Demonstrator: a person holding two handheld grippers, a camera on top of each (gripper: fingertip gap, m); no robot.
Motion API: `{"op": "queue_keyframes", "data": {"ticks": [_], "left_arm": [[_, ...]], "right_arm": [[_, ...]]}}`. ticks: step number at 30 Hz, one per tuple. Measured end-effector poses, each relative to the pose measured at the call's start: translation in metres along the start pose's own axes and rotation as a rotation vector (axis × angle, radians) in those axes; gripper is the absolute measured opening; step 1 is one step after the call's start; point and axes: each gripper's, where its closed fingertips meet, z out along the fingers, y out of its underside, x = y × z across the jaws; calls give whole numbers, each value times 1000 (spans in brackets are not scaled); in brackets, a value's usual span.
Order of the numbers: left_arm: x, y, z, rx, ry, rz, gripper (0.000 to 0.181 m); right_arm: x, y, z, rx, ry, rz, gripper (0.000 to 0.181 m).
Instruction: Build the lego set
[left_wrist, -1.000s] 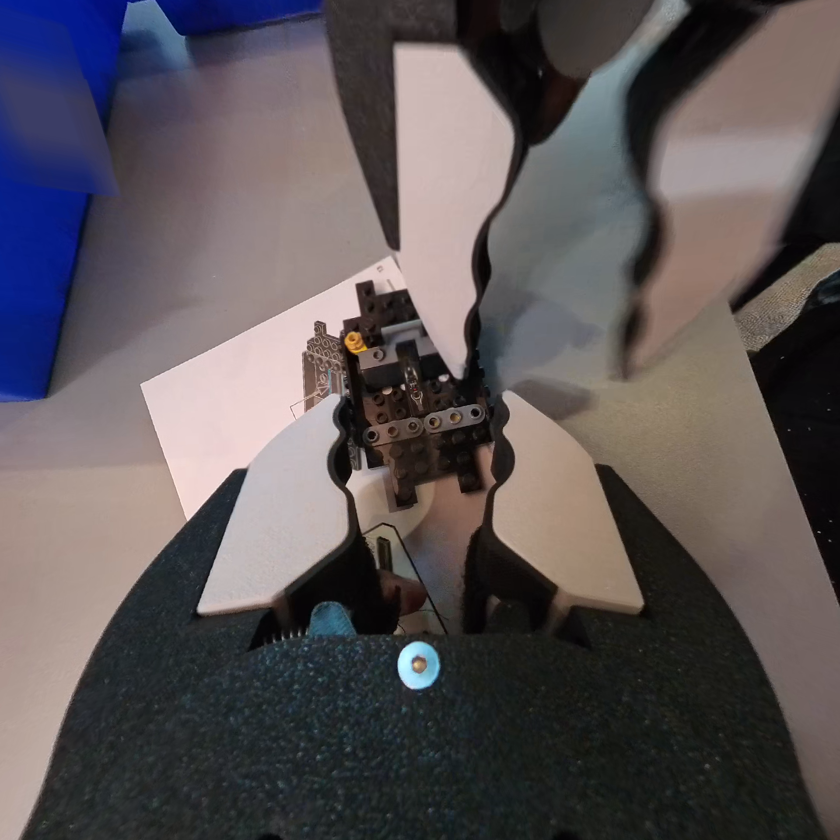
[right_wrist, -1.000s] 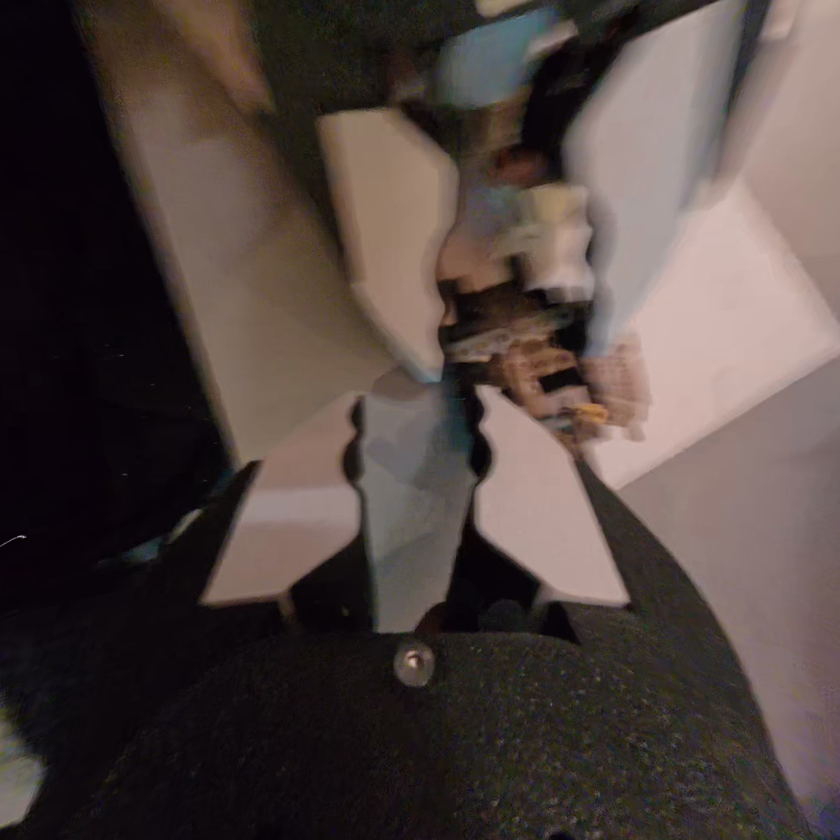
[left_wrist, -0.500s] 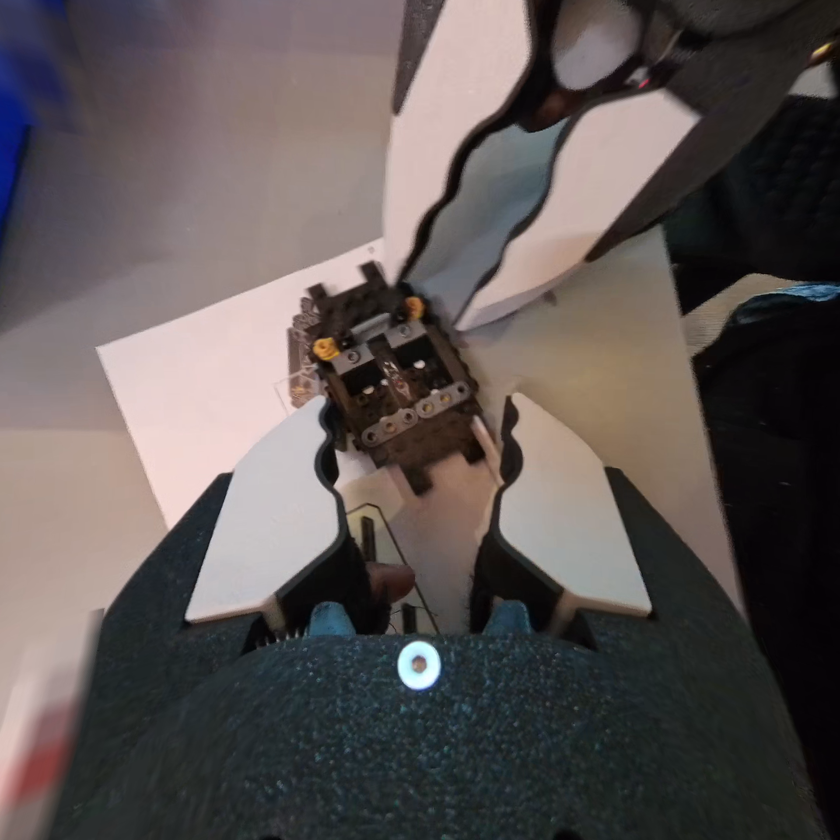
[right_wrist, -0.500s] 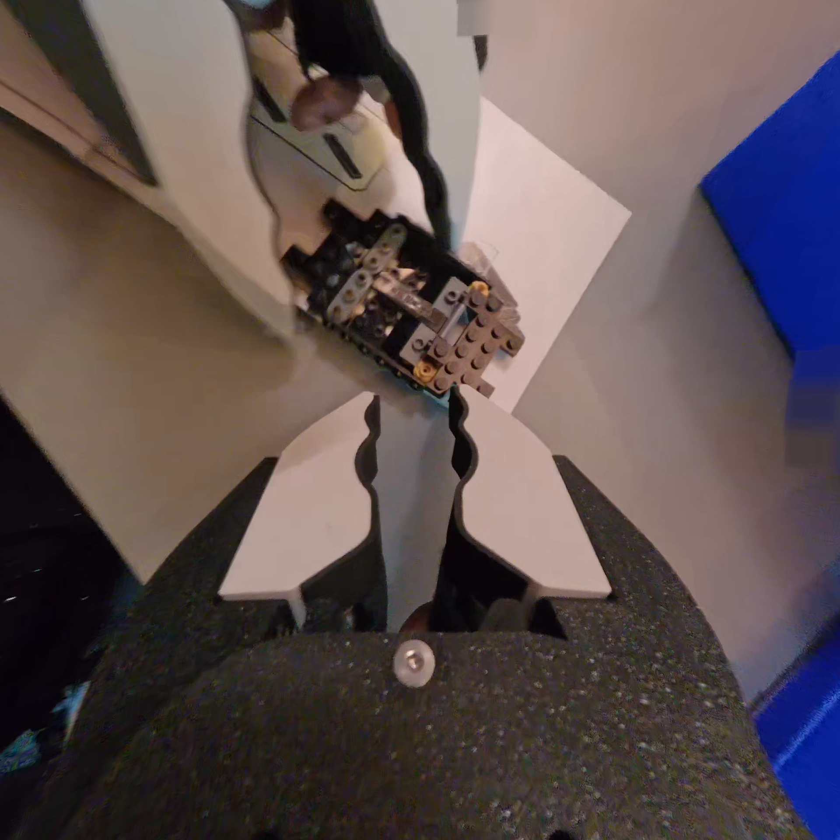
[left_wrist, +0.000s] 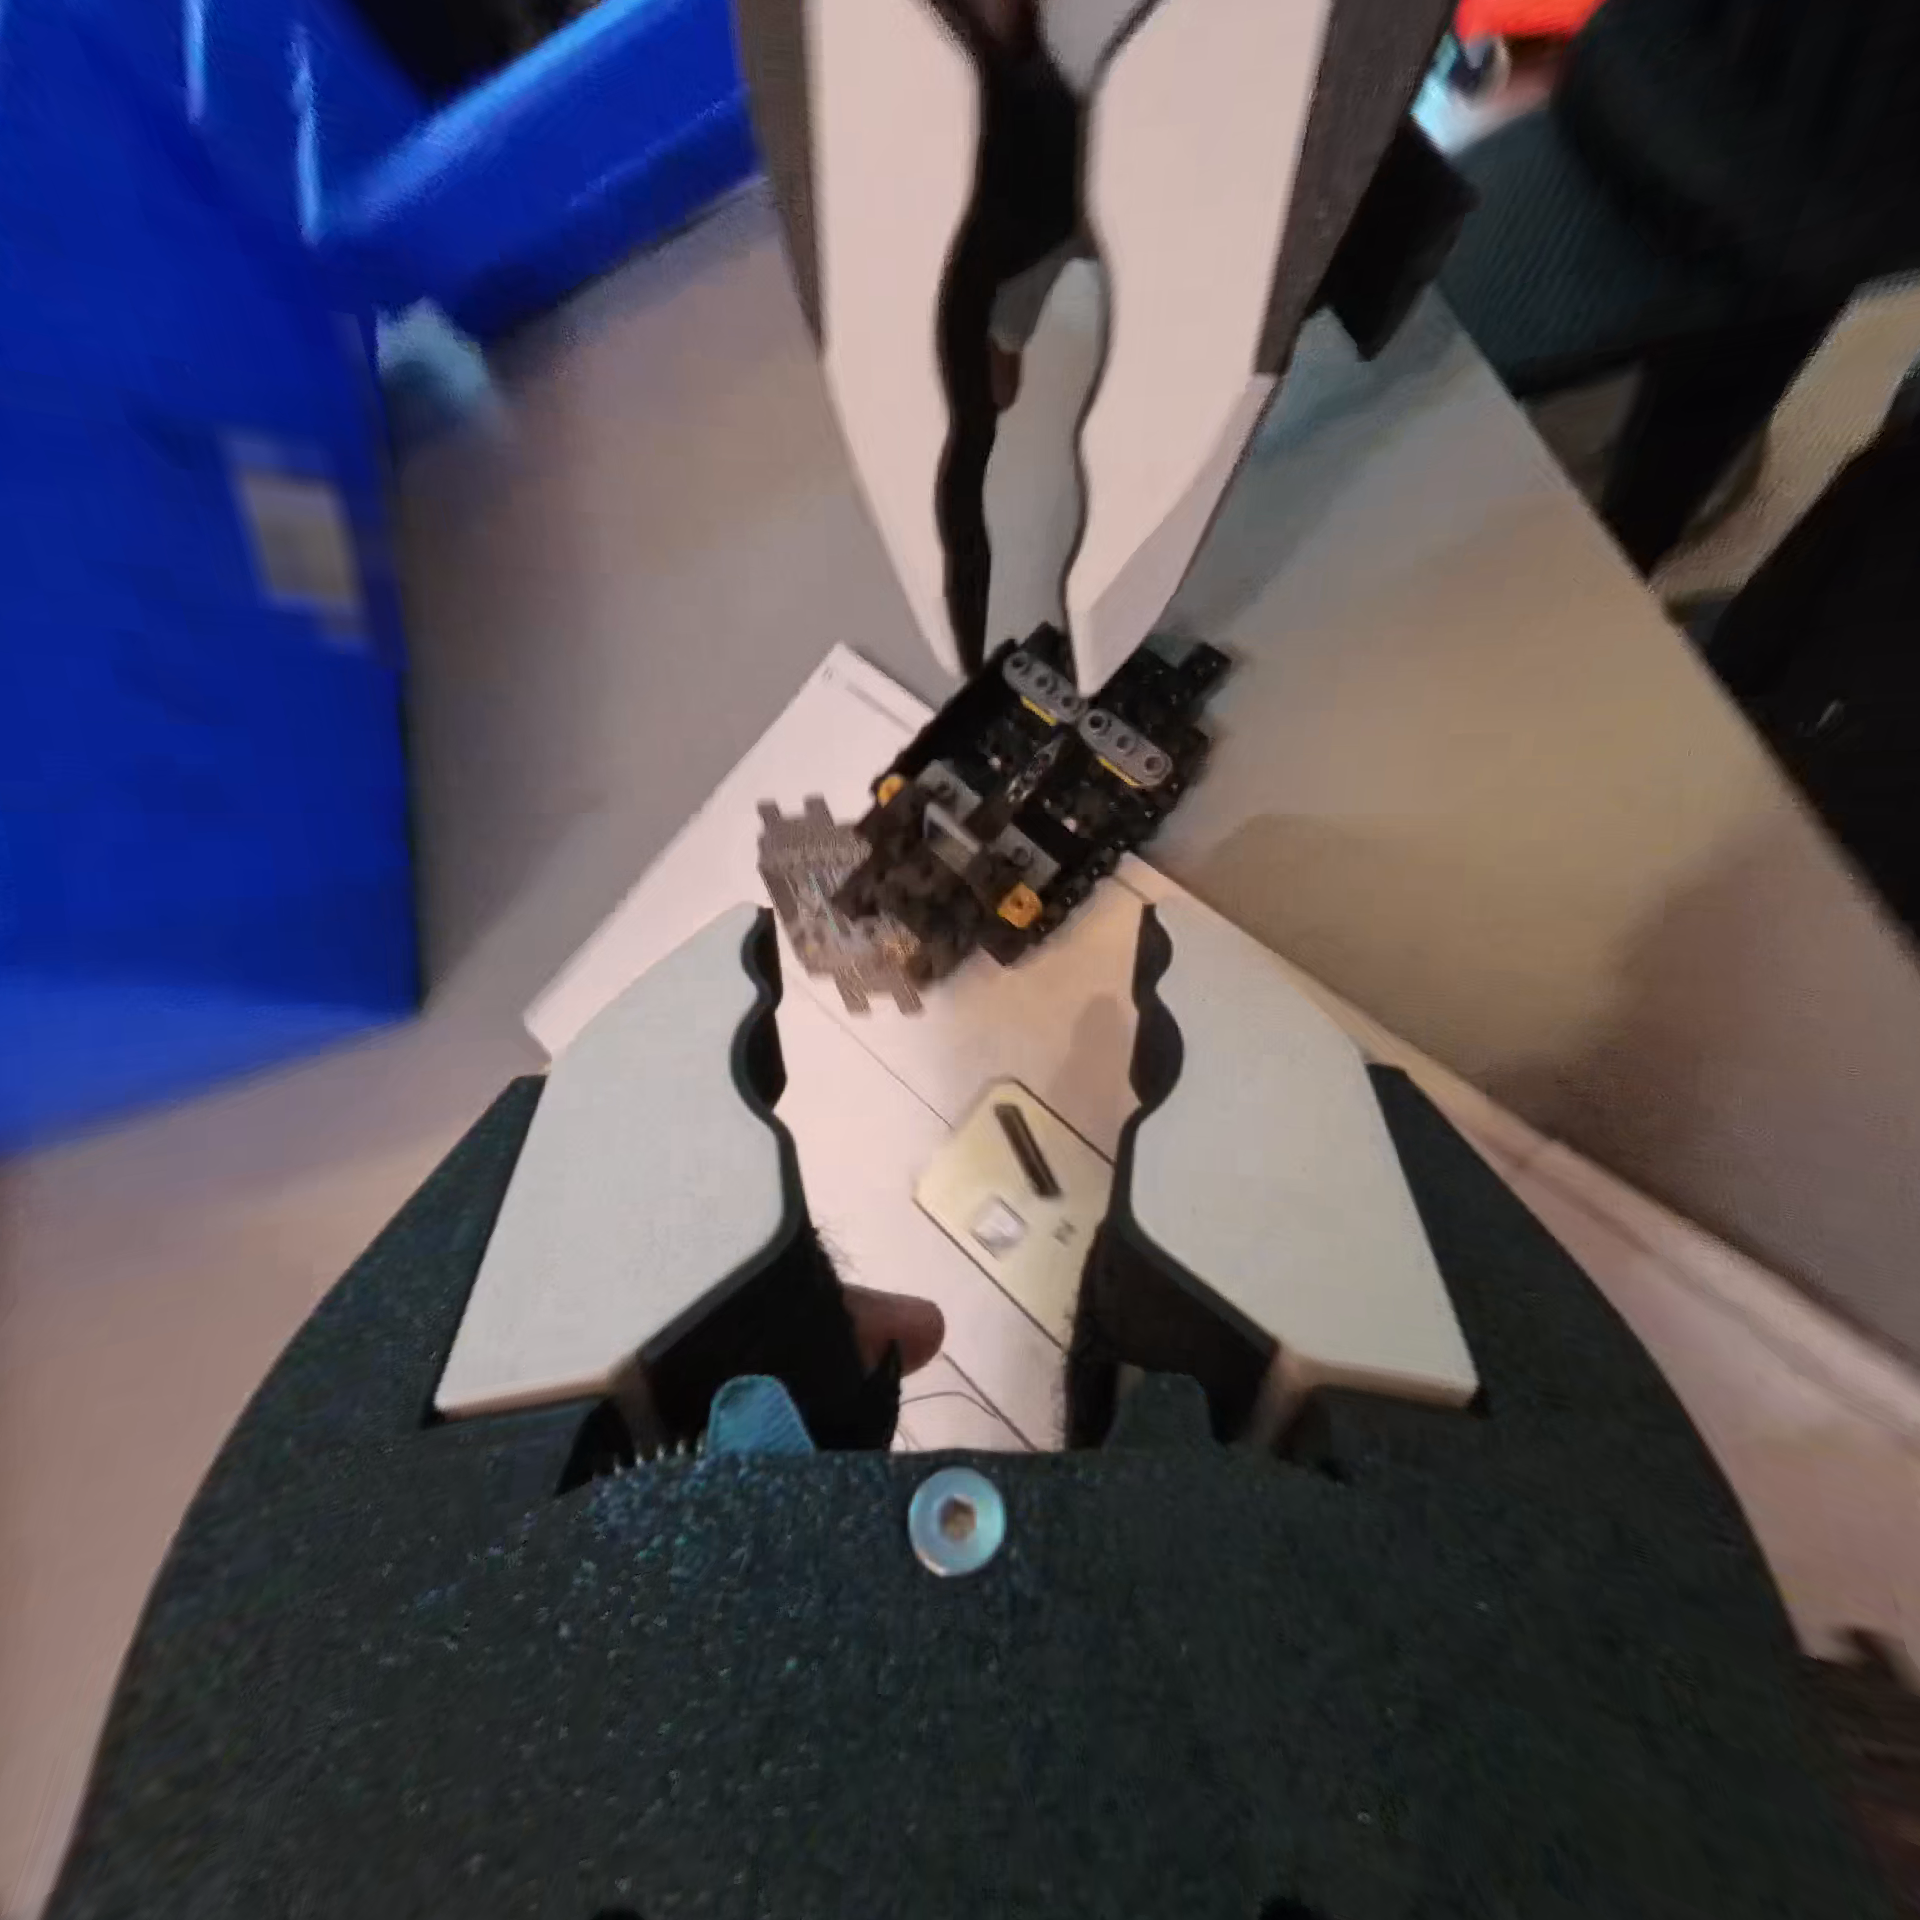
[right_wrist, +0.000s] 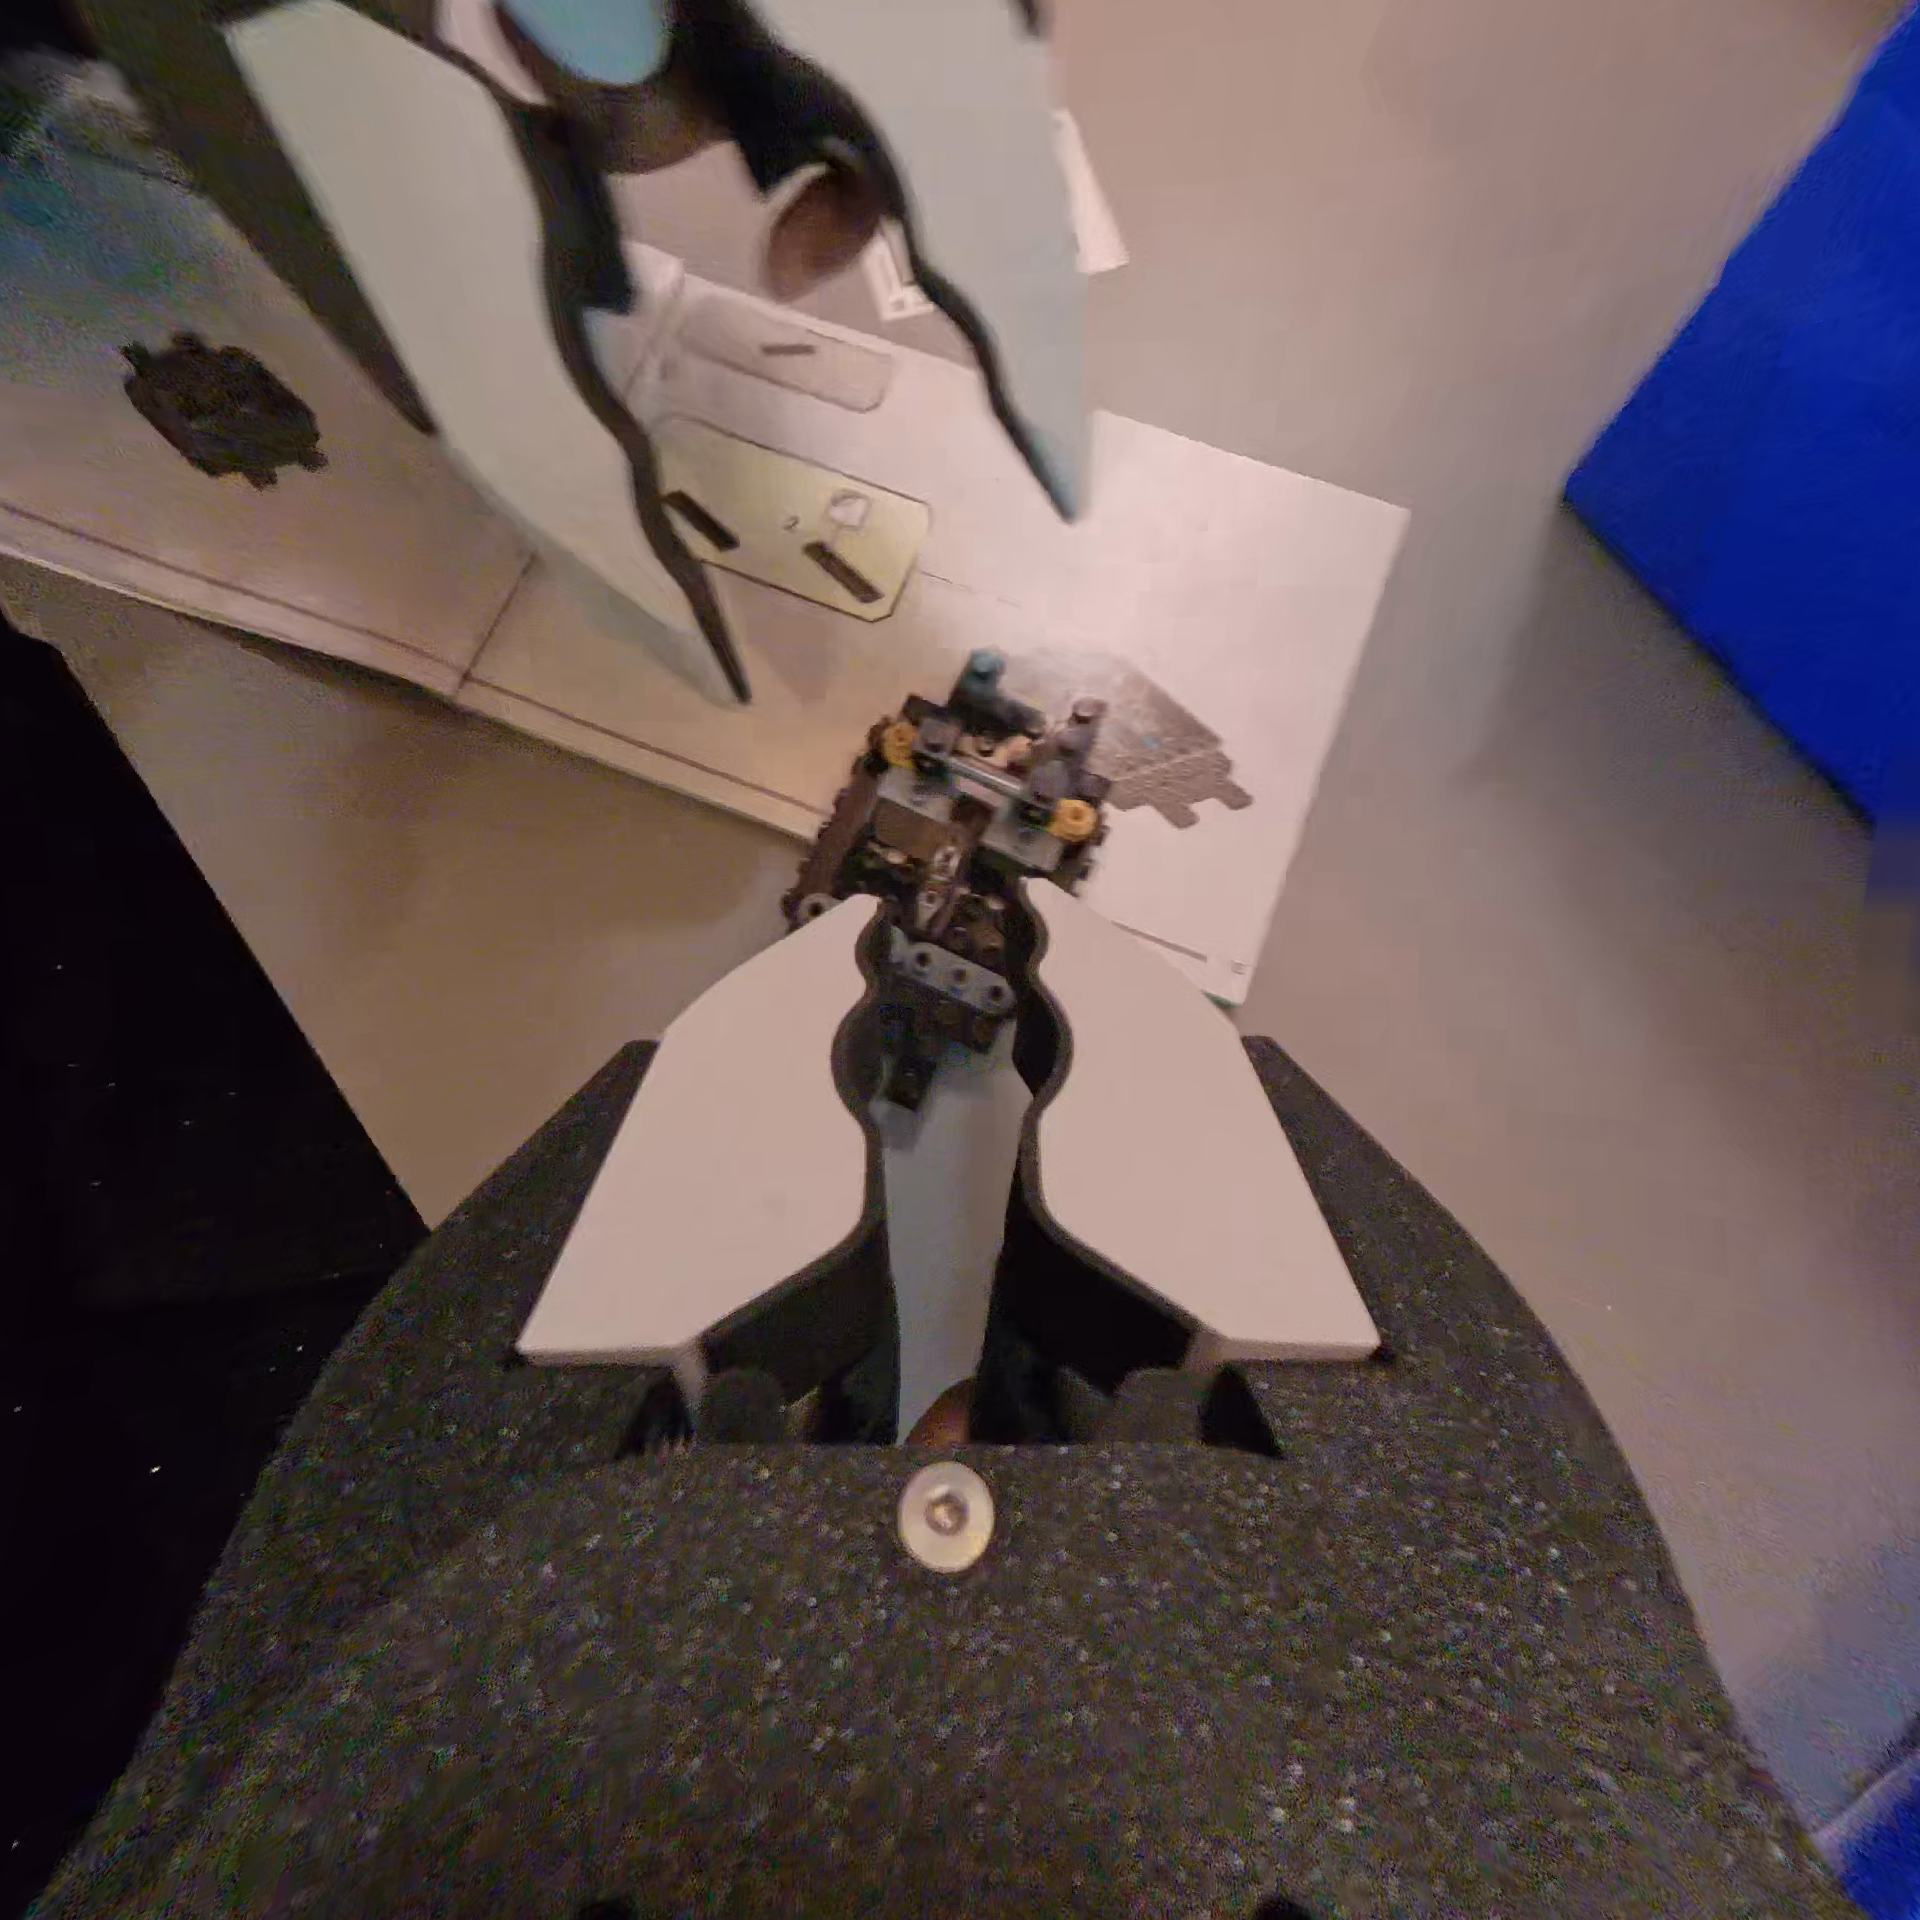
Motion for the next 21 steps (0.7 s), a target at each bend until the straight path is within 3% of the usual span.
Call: {"op": "queue_keyframes", "data": {"ticks": [2, 4, 8, 11, 21], "left_arm": [[4, -3, 14, -10, 55, 201, 64], [4, -1, 28, -37, 115, 272, 63], [15, -7, 32, 84, 308, 95, 49], [15, -6, 29, 116, 295, -22, 45], [17, -5, 30, 141, 181, -63, 48]], "right_arm": [[0, 1, 5, -27, 54, -18, 12], [2, 3, 10, -51, 68, 34, 11], [-4, 7, 19, -89, 22, 161, 26], [-2, 7, 23, -102, 57, 137, 19], [-7, 2, 26, -172, 207, -137, 9]]}}
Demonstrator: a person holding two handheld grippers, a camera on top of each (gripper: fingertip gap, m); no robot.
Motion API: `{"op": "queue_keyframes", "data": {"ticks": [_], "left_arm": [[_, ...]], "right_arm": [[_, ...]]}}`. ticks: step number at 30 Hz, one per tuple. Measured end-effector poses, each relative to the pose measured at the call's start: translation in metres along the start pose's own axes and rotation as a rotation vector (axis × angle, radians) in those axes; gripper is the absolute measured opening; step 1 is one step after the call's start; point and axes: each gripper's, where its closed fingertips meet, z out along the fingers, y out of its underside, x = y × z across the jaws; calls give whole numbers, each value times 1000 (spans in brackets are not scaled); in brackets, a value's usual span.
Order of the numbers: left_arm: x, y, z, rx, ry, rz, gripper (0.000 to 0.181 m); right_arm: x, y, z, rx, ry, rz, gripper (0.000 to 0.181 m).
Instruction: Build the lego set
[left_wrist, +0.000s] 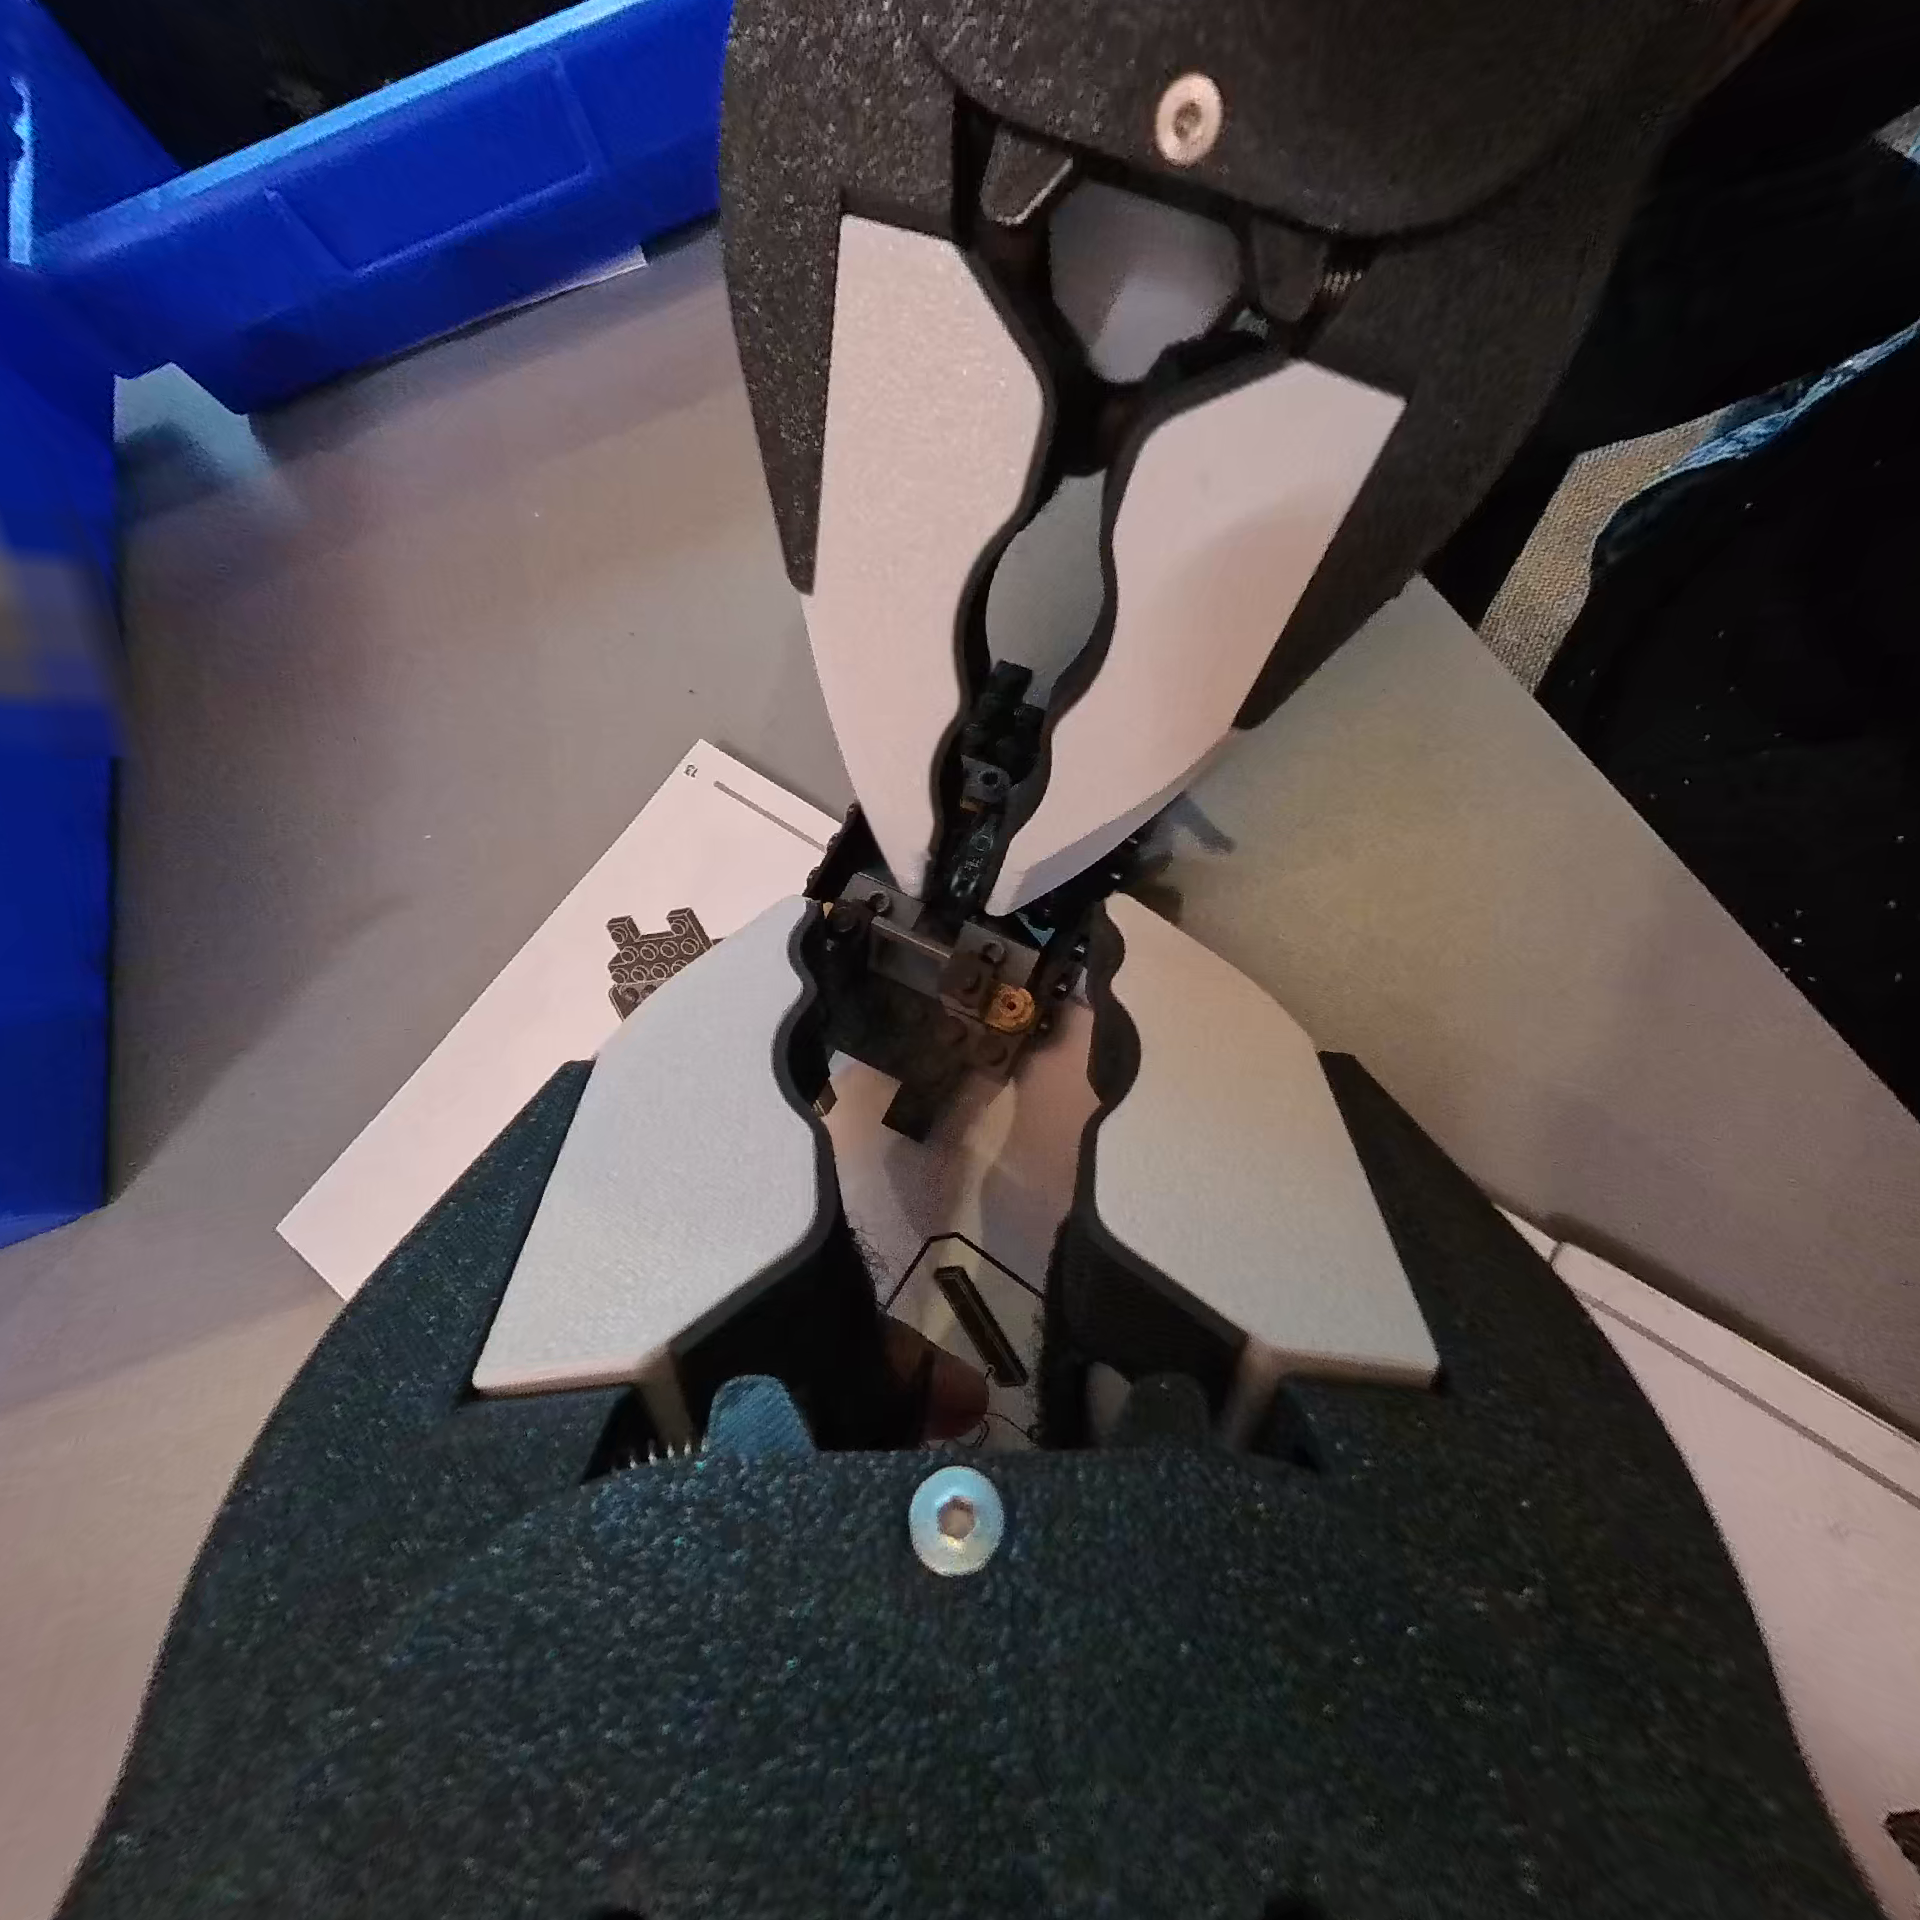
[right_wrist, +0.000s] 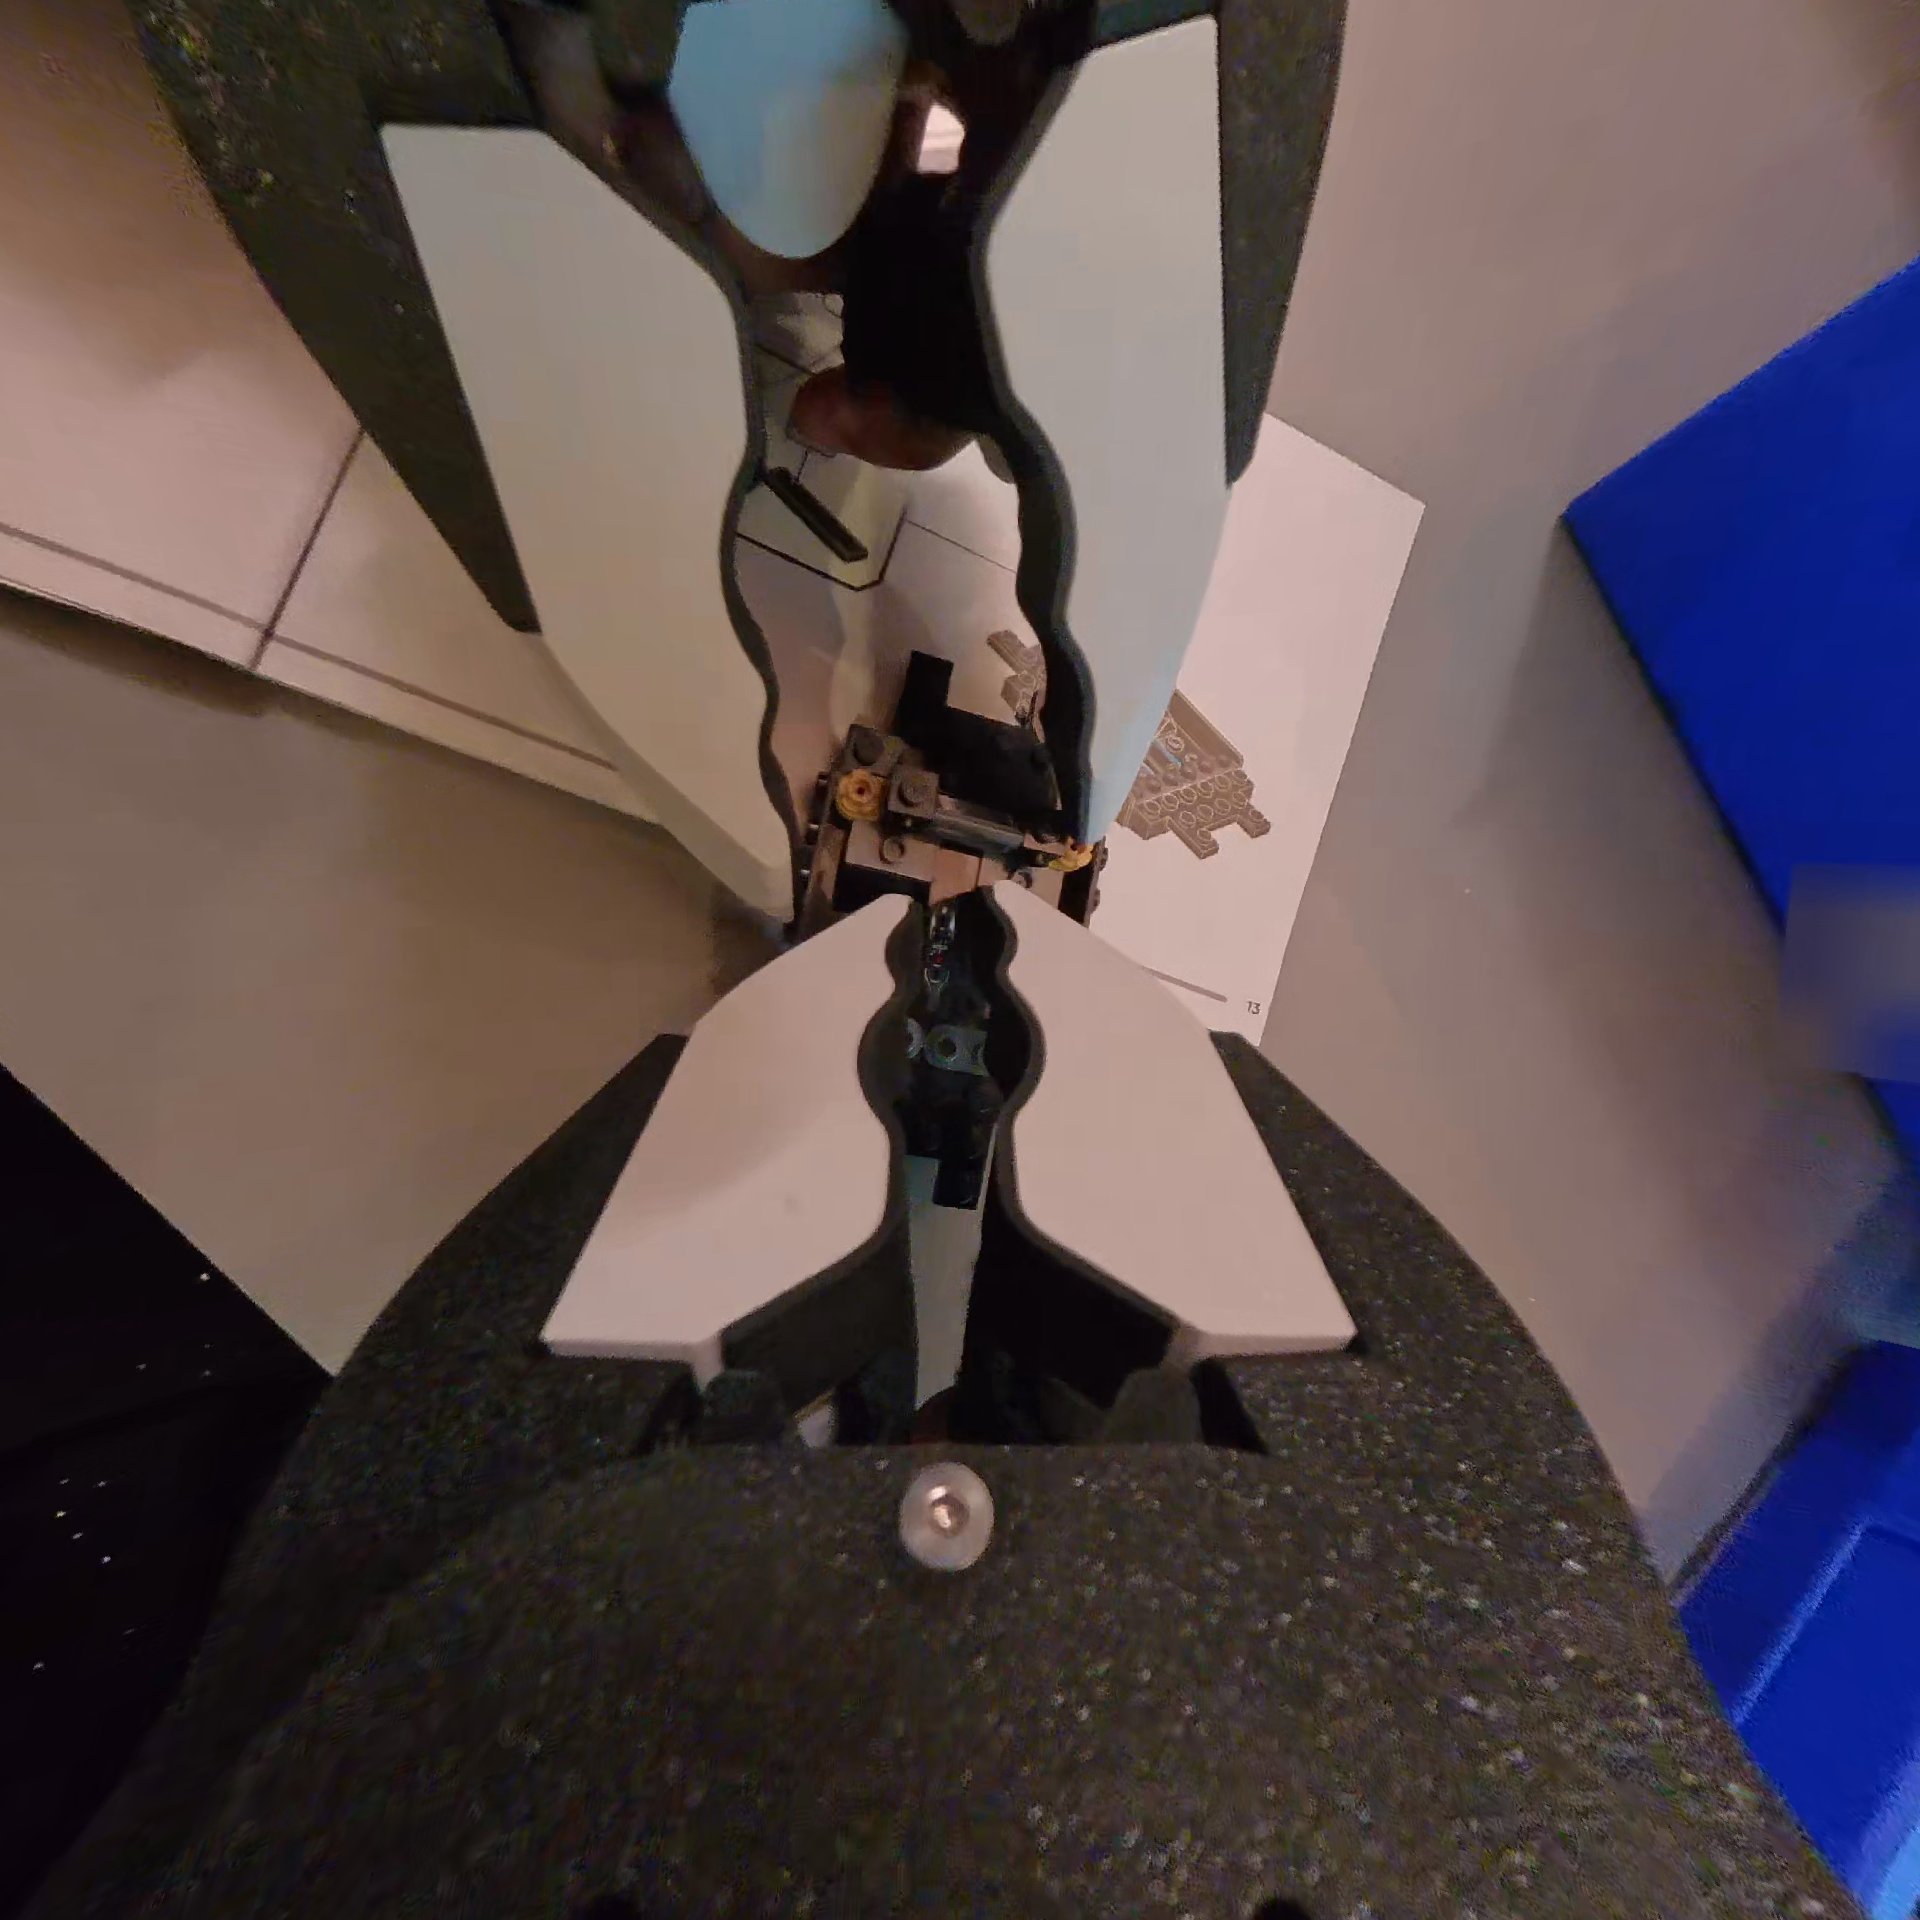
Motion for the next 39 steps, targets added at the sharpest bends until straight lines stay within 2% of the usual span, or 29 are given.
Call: {"op": "queue_keyframes", "data": {"ticks": [8, 18, 19, 21, 22, 25, 26, 27, 30, 39], "left_arm": [[-1, 1, 0, -1, -21, 4, 47], [-2, 1, 0, -5, -41, -12, 47], [-2, 1, 0, -6, -43, -12, 47], [-2, 1, 0, -7, -44, -10, 47], [-2, 1, 0, -7, -43, -11, 47], [-2, 1, 0, -6, -41, -13, 47], [-2, 1, 0, -6, -42, -12, 47], [-2, 1, 0, -6, -42, -12, 47], [-2, 1, 0, -6, -40, -13, 47], [-2, 1, 0, -6, -36, -16, 47]], "right_arm": [[-3, -1, 0, 10, 10, 41, 0], [-4, -2, -1, 63, 41, 97, 0], [-1, -2, -3, 75, 60, 106, 0], [21, -3, -14, 91, 210, 78, 0], [25, -4, -20, 103, 221, 76, 0], [4, -8, -19, 135, 30, 138, 0], [2, -6, -16, 121, 20, 130, 18], [1, -3, -13, 99, 18, 114, 25], [0, -3, -6, 111, -1, 73, 15], [-1, -3, 0, 138, -58, 45, 9]]}}
